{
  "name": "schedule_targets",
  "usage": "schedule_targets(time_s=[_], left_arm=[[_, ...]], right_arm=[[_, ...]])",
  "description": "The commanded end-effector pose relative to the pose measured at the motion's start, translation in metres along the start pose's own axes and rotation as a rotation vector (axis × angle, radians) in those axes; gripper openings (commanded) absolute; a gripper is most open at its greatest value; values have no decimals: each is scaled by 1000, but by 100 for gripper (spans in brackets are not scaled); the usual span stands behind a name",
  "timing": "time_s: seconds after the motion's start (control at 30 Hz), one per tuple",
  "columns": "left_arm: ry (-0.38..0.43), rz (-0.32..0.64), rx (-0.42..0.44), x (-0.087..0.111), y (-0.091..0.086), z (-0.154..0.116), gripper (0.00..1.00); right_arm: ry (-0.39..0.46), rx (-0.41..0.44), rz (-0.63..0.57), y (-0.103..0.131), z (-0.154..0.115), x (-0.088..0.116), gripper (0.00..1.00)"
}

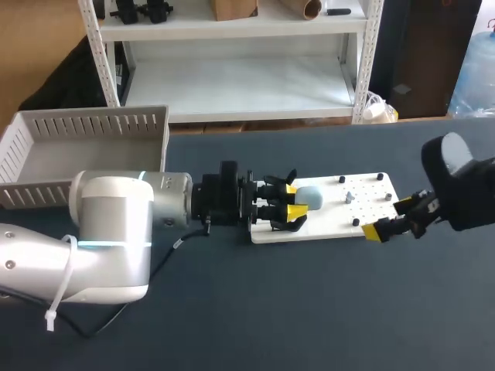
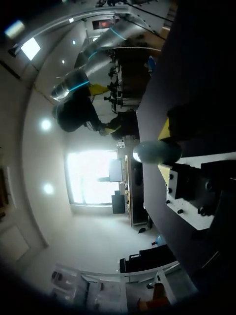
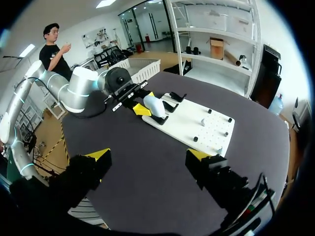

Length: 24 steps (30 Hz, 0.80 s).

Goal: Pick up each earbud case from the left stands, insert the matching earbuds, close the lid, and place the case in the box.

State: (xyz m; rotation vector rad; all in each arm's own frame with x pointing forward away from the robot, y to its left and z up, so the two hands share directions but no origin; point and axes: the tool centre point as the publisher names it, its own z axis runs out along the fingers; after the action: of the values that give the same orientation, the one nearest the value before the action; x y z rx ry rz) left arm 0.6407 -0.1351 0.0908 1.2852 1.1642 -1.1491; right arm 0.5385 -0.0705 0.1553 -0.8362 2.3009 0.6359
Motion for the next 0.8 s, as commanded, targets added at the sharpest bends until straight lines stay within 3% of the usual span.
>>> schedule_targets(time_s=[0.03, 0.23, 0.8], left_arm=[[13, -9, 11, 1, -3, 1, 0], [13, -12, 14, 2, -4, 2, 0], [13, -12, 14, 2, -4, 2, 0]], right_arm=[[14, 181, 2, 6, 14, -2, 100], [43, 177, 7, 8, 31, -4, 100], [68, 178, -4, 11, 68, -31, 100]])
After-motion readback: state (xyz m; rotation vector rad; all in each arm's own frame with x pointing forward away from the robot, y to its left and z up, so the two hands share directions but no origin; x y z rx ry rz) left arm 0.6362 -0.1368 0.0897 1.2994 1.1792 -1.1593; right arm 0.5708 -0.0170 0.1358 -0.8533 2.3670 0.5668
